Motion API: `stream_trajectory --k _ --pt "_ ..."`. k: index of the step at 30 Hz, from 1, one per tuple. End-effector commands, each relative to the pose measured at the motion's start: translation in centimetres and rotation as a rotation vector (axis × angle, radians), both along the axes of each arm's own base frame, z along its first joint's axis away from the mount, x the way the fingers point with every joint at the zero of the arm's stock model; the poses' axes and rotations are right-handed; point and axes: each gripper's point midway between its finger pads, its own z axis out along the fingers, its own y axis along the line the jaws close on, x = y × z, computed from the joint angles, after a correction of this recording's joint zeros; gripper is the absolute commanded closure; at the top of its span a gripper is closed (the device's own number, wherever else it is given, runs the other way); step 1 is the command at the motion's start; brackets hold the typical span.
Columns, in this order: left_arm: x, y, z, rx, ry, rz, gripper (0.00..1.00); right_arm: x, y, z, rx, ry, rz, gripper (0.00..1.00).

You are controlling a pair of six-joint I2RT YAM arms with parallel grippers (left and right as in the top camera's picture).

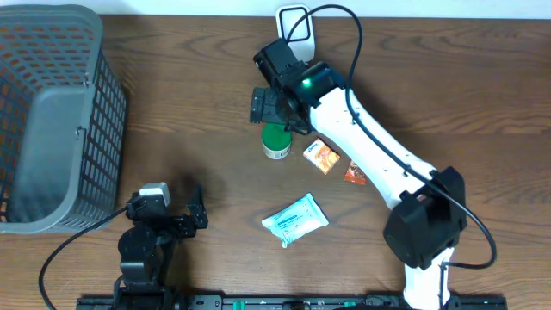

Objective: Scan the item barcode
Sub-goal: 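Reach right gripper to green-capped bottle and grasp it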

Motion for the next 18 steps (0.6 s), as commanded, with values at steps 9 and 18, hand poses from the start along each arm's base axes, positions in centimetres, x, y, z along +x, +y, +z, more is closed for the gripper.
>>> stream_trajectory --k 9,18 --pt "-0.1 1.1 -1.2 -0.024 0.024 0.074 0.02 -0.9 1.3 -5.8 -0.014 0.148 -0.022 0.01" --pt "-0.1 1.2 -1.2 -0.018 0.025 0.080 0.02 -2.4 2.1 -9.8 -0.021 0.265 0.031 0.02"
